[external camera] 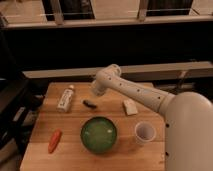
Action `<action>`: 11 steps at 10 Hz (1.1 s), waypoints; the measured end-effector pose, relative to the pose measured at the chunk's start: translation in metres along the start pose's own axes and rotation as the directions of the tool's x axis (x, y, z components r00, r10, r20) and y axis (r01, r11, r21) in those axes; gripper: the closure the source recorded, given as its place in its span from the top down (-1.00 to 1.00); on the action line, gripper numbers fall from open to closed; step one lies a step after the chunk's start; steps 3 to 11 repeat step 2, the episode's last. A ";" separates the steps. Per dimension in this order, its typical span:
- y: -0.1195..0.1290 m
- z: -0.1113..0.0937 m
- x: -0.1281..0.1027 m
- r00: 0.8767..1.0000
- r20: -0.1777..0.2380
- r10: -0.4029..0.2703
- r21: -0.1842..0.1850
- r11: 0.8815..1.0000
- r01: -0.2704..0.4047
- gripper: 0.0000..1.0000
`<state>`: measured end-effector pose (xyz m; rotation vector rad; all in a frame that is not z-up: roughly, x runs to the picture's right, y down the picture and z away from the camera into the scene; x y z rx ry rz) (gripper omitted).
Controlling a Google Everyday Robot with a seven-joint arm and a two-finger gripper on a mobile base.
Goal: Knock the eraser over
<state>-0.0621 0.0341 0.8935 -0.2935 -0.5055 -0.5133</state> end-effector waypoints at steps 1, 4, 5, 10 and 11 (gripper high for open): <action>-0.002 0.000 -0.001 1.000 0.003 0.006 0.004 1.000 -0.006 -1.00; -0.005 0.002 -0.007 1.000 0.013 0.007 0.005 1.000 -0.007 -1.00; -0.005 0.002 -0.007 1.000 0.013 0.007 0.005 1.000 -0.007 -1.00; -0.005 0.002 -0.007 1.000 0.013 0.007 0.005 1.000 -0.007 -1.00; -0.005 0.002 -0.007 1.000 0.013 0.007 0.005 1.000 -0.007 -1.00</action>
